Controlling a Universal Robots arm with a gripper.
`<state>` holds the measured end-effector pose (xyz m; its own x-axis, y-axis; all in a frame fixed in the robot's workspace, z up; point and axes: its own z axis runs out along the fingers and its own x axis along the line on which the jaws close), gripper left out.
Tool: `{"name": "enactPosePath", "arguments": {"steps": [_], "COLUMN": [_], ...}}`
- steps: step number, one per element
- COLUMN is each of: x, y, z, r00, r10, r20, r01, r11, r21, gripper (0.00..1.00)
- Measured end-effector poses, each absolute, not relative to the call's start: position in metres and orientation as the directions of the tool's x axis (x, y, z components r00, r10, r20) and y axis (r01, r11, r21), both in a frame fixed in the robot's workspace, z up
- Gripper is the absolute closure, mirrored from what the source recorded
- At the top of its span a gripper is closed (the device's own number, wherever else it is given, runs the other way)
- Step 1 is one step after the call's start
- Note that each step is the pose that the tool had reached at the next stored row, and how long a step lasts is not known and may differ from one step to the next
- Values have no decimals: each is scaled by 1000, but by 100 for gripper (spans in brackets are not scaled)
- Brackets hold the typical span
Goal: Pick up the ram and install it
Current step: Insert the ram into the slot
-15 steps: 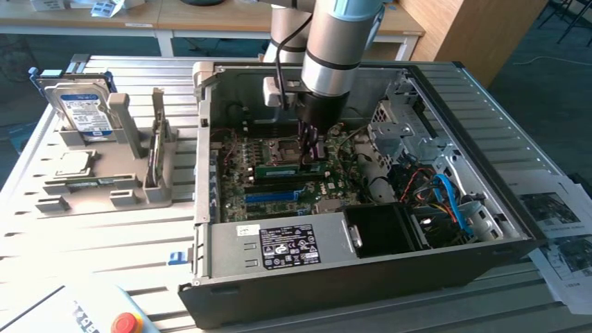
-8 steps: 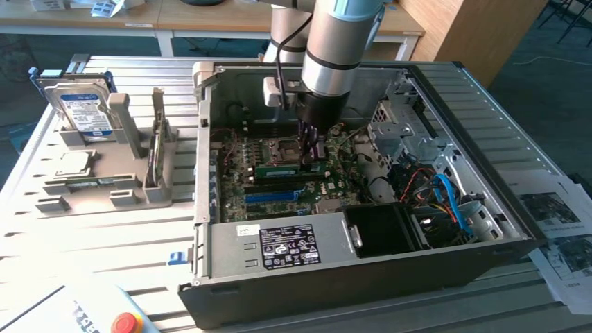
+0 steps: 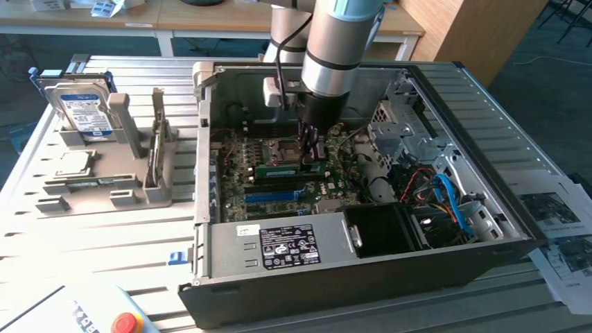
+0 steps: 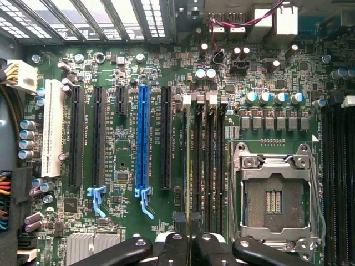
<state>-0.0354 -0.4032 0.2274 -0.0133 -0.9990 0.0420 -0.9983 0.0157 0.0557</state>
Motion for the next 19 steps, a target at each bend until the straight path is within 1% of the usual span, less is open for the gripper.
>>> {"name": "enactPosePath", "arguments": {"steps": [19], "x": [-35], "y": [-403], "z": [223], "r00": [-13], "r10": [-999], "r20": [42], "r01": [-998], "r11": [16], "r21": [56], "gripper": [88]}}
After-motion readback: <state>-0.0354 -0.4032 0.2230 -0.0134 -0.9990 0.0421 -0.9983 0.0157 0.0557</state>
